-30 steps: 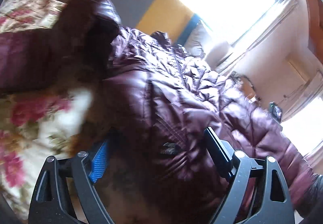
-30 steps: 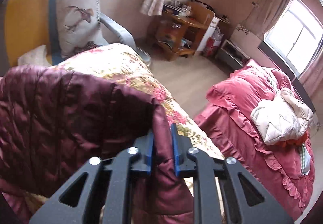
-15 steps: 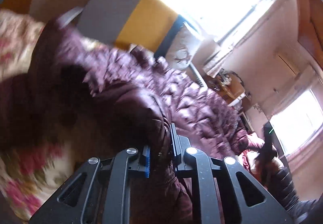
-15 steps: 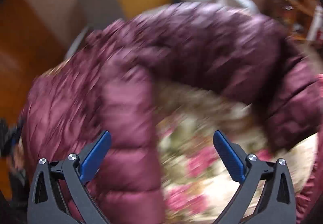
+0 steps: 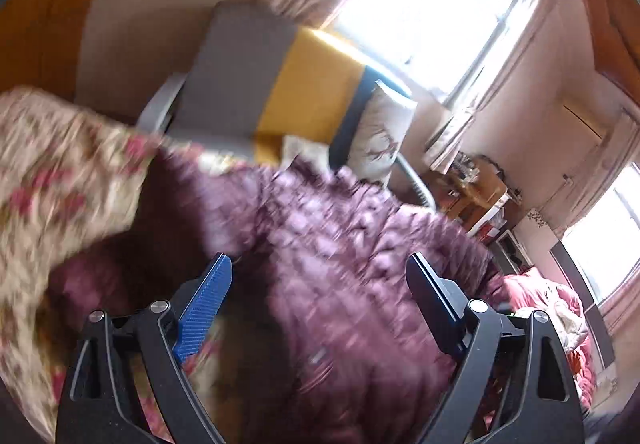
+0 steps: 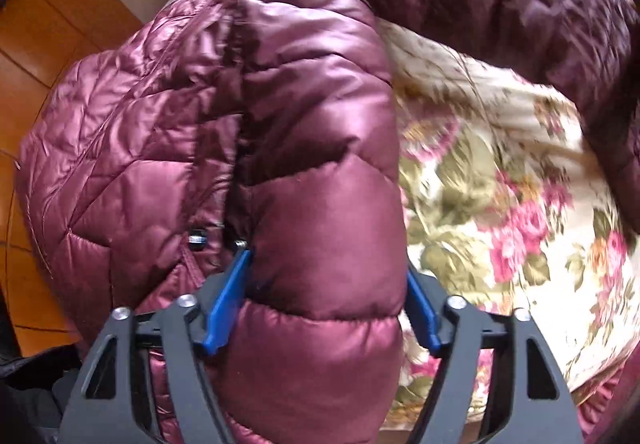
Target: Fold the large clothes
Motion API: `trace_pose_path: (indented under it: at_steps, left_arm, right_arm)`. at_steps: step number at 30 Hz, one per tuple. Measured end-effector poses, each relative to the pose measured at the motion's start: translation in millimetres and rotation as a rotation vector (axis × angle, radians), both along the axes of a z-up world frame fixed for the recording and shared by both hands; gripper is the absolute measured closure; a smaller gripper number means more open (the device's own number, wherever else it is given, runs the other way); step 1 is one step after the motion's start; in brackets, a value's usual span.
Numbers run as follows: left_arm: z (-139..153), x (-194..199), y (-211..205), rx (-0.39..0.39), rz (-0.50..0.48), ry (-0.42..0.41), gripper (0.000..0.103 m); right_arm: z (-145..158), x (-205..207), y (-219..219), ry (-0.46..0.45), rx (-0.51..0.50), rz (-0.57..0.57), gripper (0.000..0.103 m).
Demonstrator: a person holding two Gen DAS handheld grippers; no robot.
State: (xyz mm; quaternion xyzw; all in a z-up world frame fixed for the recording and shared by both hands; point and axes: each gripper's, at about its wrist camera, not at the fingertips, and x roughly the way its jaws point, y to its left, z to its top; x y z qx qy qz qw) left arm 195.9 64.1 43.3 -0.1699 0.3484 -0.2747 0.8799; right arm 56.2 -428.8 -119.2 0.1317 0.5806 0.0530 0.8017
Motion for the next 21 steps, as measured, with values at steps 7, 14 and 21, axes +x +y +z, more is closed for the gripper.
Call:
trace_pose_path:
  at_steps: [7, 14, 21]
  left_arm:
    - [-128.9, -61.7, 14.7, -0.113, -0.111, 0.153, 0.016]
    - [-130.6, -58.5, -23.6, -0.140, -0.279, 0.130, 0.075]
    - [-15.6, -84.3, 0.6, -0.075, -0.370, 0.051, 0.085]
  right_arm:
    - [-5.1, -25.5, 3.3, 0.021, 0.060, 0.004, 0.022]
    - [35.8, -13.2, 10.4, -0.033, 0.004, 0.086, 0.065]
    - [147.7, -39.5, 39.9, -0.349, 0.112, 0.190, 0.077]
